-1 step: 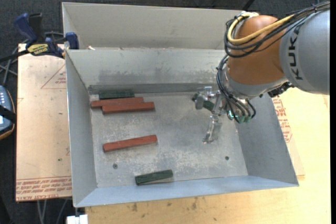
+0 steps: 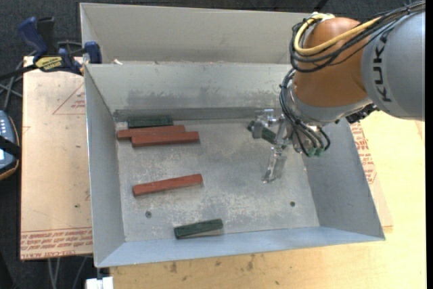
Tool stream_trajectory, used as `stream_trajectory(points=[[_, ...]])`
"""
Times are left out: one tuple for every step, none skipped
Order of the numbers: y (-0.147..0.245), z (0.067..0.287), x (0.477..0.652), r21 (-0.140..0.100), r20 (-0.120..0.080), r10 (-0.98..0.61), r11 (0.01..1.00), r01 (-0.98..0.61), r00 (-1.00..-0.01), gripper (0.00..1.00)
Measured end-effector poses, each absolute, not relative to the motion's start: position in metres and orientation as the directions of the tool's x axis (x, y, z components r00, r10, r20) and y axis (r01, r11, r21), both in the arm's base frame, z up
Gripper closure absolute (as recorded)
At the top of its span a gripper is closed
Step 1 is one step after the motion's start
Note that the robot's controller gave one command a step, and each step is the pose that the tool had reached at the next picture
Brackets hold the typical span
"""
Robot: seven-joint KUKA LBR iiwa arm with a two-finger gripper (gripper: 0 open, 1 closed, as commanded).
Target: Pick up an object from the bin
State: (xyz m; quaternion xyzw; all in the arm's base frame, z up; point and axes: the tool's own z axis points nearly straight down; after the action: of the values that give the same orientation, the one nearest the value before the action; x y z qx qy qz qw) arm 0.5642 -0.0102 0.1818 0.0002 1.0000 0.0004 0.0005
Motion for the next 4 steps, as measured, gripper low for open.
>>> stream_trajectory(points=[[-0.025, 0.121, 0.609, 0.001, -0.012, 0.023, 1.0, 0.023, -1.0, 0.0], [-0.064, 0.115, 0.621, 0.002, 0.007, 0.037, 0.999, 0.037, -0.999, 0.0], [-0.077, 0.146, 0.63, 0.0, -0.008, 0.118, 0.993, 0.118, -0.993, 0.0], [-0.101, 0.068, 0.647, 0.001, -0.004, 0.166, 0.986, 0.166, -0.986, 0.0]])
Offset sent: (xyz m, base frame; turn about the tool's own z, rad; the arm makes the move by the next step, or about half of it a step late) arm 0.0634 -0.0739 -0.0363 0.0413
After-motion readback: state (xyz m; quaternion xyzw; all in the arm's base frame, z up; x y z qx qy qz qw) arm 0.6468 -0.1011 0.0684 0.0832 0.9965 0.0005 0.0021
